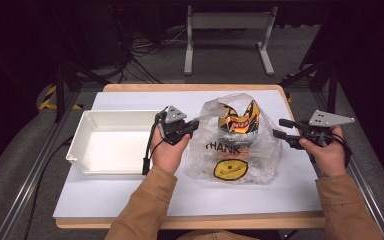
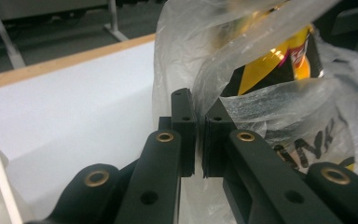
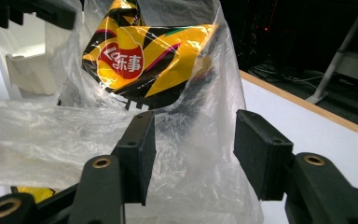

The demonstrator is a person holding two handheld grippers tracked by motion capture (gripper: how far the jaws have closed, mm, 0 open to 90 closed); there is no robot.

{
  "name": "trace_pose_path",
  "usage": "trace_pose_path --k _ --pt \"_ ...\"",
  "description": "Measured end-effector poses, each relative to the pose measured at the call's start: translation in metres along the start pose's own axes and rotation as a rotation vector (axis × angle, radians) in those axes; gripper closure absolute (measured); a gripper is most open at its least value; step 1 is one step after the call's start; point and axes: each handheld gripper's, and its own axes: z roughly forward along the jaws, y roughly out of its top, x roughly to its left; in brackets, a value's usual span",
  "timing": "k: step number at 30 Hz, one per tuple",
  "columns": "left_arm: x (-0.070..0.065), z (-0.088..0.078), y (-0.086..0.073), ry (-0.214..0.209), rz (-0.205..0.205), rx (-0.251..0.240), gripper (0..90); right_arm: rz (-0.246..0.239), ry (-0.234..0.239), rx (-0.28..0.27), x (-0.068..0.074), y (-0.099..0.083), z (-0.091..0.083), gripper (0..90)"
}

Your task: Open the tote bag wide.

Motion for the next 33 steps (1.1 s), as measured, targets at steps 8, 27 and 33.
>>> trace_pose_path --k 8,27,33 --pt "-0.002 0.014 -0.016 0.000 0.001 0.070 85.9 -0.010 0.005 -0.019 0.003 0.002 0.000 48.8" --pt "-0.020 0.046 -0.045 -0.027 0.024 0.209 85.8 -0.022 0.001 -0.035 0.007 0.004 0.010 45.7" --pt "-0.021 0.050 -0.054 -0.037 0.023 0.238 85.9 -0.020 0.004 -0.025 0.007 0.003 0.016 45.7"
